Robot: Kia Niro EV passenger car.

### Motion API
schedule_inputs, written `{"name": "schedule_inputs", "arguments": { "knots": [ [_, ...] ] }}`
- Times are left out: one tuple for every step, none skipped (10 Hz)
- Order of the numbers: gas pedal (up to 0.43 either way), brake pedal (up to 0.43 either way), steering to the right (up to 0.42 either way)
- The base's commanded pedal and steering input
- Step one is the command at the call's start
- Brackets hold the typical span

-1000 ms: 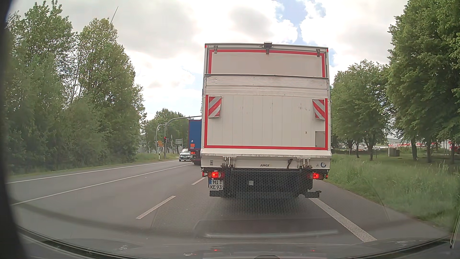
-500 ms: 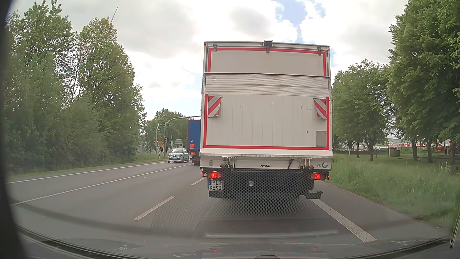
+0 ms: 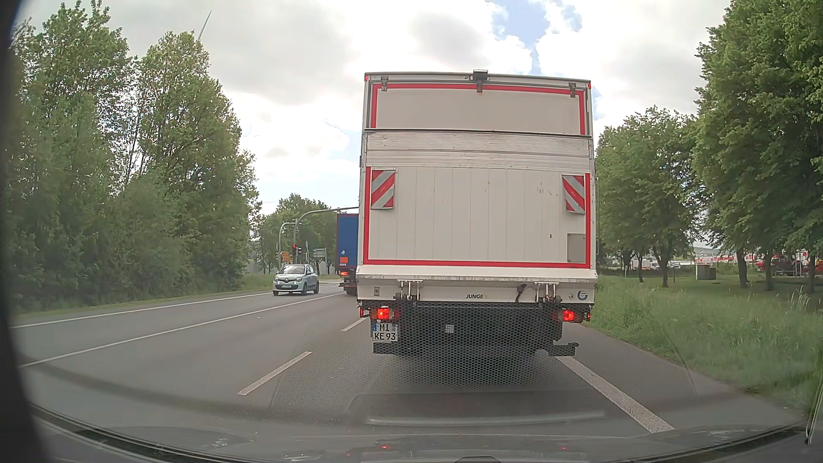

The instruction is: Follow the waypoints while adhering to traffic rules and regulations

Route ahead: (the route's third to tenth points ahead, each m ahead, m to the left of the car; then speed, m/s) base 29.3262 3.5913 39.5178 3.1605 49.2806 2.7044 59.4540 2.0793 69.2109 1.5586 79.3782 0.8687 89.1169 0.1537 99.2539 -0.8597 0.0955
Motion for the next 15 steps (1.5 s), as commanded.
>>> {"name": "schedule_inputs", "arguments": {
  "knots": [
    [0.0, 0.0, 0.0],
    [0.0, 0.0, 0.0],
    [0.0, 0.0, 0.0],
    [0.0, 0.0, 0.0],
    [0.0, 0.0, 0.0],
    [0.0, 0.0, 0.0],
    [0.0, 0.0, 0.0],
    [0.0, 0.0, 0.0],
    [0.0, 0.0, 0.0],
    [0.0, 0.0, 0.0],
    [0.0, 0.0, 0.0],
    [0.0, 0.0, 0.0],
    [0.0, 0.0, 0.0],
    [0.0, 0.0, 0.0],
    [0.0, 0.0, 0.0]
  ]
}}
